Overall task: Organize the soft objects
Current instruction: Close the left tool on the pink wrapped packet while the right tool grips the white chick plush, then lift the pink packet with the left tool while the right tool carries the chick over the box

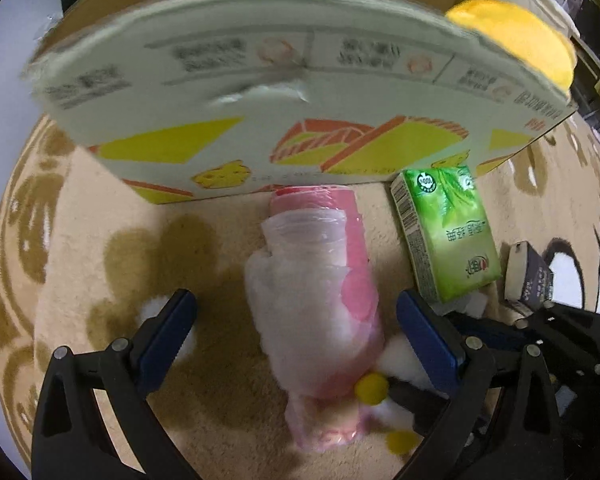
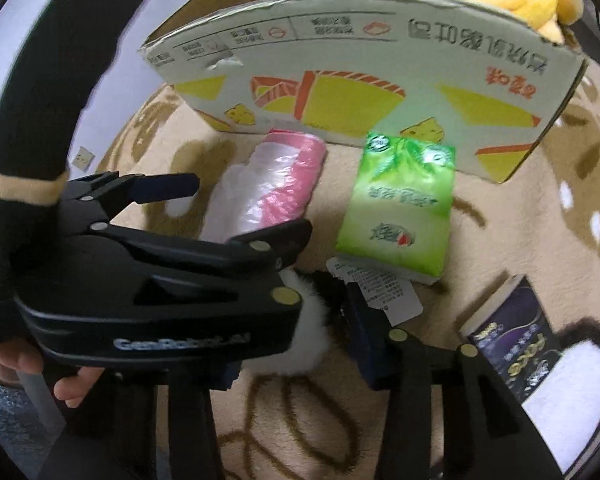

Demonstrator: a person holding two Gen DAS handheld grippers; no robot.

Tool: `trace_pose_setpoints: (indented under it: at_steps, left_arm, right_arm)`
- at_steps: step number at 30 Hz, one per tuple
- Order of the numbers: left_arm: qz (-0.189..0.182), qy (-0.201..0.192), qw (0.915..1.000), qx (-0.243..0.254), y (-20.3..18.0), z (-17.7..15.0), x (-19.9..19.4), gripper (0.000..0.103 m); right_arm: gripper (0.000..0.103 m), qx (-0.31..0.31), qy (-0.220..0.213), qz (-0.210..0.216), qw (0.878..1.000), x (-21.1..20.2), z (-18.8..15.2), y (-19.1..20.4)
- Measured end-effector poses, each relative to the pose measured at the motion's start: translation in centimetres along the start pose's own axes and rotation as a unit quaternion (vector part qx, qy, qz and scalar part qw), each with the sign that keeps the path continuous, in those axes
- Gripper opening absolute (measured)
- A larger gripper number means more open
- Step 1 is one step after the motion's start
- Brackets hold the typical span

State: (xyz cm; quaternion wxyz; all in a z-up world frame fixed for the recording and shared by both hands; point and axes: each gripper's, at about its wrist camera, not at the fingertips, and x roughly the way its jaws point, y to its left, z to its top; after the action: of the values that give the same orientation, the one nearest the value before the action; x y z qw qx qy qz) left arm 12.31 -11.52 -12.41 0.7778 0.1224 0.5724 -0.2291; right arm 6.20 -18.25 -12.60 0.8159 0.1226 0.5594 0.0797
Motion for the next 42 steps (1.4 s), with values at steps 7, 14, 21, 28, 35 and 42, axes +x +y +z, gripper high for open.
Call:
trace_pose_setpoints:
  at_steps: [7, 14, 21, 28, 35, 42]
  left_arm:
    - [0.033, 0.001, 0.9994, 0.013, -1.1, 0.5, 0.9, 0.096]
    - [0.044, 0.001, 0.999, 0.012, -1.5, 0.4, 1.0, 0.085]
    - [0.062, -0.005, 0.998, -0.006, -0.2, -0.5, -0.1, 0.057]
    - [0.046, -0.019, 0.9979, -0.04, 2.3, -2.3, -1.7, 0.038]
    - [0.056, -0.047, 0.9957, -0.056, 3.0, -5.2, -4.4, 0.021]
    - [0.077, -0.082, 0.992, -0.058, 2.3, -6.9, -6.9, 0.018]
  right_arm:
    - [0.048, 0.0, -0.002, -0.027, 1.0, -0.2, 0.2, -0.5]
    - [0.048, -0.01, 0.007, -0.031, 0.999, 0.3, -0.1, -0.5]
    - [0.044, -0.032, 0.009, -0.043, 0.999, 0.7, -1.1, -0.1]
    - [0.043, -0.038, -0.004, -0.077, 0.996, -0.1, -2.1, 0.7]
    - [0.041, -0.014, -0.038, -0.071, 0.997, -2.4, -2.5, 0.1]
    - [0.034, -0.009, -0.075, -0.066, 0.995, -4.9, -1.8, -0.1]
